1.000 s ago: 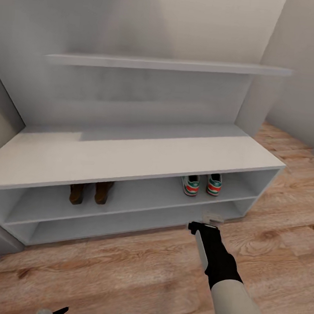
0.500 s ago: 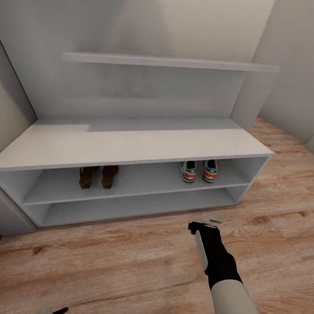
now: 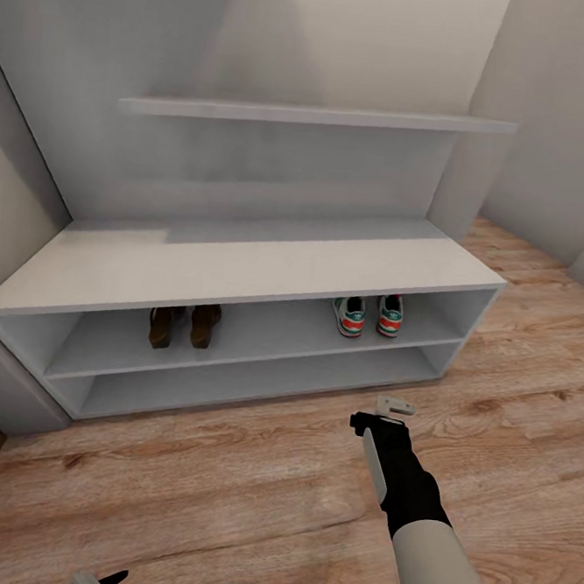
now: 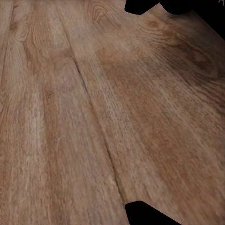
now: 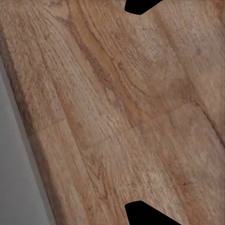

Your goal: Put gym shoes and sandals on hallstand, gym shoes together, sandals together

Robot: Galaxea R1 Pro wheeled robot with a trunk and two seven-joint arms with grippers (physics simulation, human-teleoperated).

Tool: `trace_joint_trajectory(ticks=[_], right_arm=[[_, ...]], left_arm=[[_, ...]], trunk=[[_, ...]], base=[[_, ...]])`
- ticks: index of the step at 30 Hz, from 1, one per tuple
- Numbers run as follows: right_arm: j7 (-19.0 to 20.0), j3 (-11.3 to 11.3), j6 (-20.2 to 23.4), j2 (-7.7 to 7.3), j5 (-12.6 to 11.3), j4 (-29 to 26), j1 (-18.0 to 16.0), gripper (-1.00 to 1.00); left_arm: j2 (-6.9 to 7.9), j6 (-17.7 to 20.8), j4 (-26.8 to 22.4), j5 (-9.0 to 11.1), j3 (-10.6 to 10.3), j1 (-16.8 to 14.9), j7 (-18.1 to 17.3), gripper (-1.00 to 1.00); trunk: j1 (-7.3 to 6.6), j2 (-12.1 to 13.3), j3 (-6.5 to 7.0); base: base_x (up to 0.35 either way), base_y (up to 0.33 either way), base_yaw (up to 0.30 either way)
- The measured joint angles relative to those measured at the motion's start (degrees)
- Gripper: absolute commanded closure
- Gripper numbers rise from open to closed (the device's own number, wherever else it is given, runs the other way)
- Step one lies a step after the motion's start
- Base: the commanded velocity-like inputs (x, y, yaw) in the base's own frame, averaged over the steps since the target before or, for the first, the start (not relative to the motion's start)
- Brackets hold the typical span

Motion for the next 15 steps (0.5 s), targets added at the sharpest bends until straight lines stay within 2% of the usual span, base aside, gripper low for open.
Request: trace_joint_trajectory(ticks=[15], right_arm=[[0.0,0.1,0.0,0.00,0.0,0.1,0.0,-1.00]], left_arm=[[0.07,0.1,0.1,0.2,0.4,0.0,-0.1,-1.00]], trunk=[[0.00,0.0,0.00]], base=[[0.000,0.000,0.000]])
